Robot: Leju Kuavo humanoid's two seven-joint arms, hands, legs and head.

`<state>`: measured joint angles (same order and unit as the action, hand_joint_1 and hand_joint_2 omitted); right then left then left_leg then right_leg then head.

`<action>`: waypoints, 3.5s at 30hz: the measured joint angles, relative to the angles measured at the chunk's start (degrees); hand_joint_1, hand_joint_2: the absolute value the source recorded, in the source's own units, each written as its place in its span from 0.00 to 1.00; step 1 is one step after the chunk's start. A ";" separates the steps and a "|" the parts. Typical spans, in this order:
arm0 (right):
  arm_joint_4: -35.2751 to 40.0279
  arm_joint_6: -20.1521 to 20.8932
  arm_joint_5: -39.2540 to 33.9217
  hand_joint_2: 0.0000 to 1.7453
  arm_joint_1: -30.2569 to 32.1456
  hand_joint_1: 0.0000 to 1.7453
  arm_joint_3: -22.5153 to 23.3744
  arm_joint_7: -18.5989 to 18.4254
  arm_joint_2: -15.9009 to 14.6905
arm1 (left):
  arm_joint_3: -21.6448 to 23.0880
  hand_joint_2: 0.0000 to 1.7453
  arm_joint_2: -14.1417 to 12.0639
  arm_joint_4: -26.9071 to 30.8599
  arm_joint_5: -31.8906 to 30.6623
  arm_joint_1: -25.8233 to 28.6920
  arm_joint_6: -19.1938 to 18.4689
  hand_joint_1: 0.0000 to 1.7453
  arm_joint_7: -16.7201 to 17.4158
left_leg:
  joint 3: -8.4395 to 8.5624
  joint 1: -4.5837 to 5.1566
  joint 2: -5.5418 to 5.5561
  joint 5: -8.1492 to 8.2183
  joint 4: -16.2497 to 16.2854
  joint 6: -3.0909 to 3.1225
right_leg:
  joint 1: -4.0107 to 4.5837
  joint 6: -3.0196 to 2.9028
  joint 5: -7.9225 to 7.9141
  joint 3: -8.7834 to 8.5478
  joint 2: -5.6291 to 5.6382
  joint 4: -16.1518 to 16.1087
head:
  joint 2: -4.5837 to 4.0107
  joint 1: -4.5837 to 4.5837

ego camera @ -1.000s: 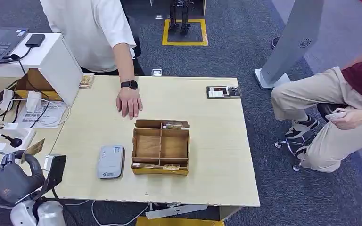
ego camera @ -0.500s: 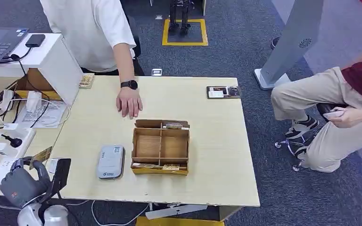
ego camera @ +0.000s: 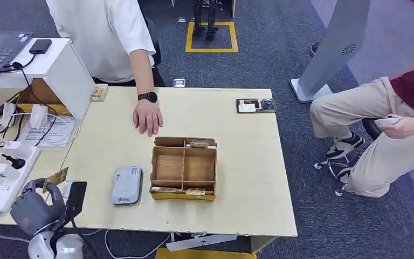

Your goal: Pass the card to the sensor for recognition and then transmit it.

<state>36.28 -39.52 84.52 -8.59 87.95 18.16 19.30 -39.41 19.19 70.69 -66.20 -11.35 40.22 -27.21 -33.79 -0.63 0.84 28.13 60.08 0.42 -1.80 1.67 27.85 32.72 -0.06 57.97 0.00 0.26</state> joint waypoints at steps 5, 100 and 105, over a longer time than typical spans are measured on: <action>0.00 0.00 0.00 1.00 -0.01 0.00 0.31 0.02 0.00 | 0.94 1.00 -0.09 -0.39 1.16 0.27 0.00 1.00 -0.04 | 0.00 0.00 0.01 0.00 0.00 0.00 | 0.00 0.00 0.00 0.00 0.00 0.00 | 0.00 0.00; 1.20 0.00 -1.16 1.00 0.37 0.00 1.20 -1.49 0.00 | 23.00 1.00 -2.10 -12.11 -12.48 11.05 0.07 1.00 7.98 | 0.05 0.01 0.20 0.00 -0.01 0.00 | -0.01 0.02 0.06 -0.12 -0.28 -0.01 | 0.00 0.02; 0.94 0.00 -1.33 1.00 0.37 0.00 1.23 -1.07 0.00 | 24.06 1.00 -2.23 -13.33 -12.37 10.88 0.07 1.00 7.78 | 0.19 0.01 0.56 0.00 -0.01 0.01 | -0.05 0.00 0.22 -0.30 -0.60 -0.02 | 0.02 0.02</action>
<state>37.22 -39.52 83.19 -8.22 89.18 17.09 19.30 -15.35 16.96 57.35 -78.58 -0.46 40.28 -19.43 -33.60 -0.62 1.39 28.13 60.06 0.44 -1.85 1.67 28.07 32.42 -0.66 57.95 0.02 0.28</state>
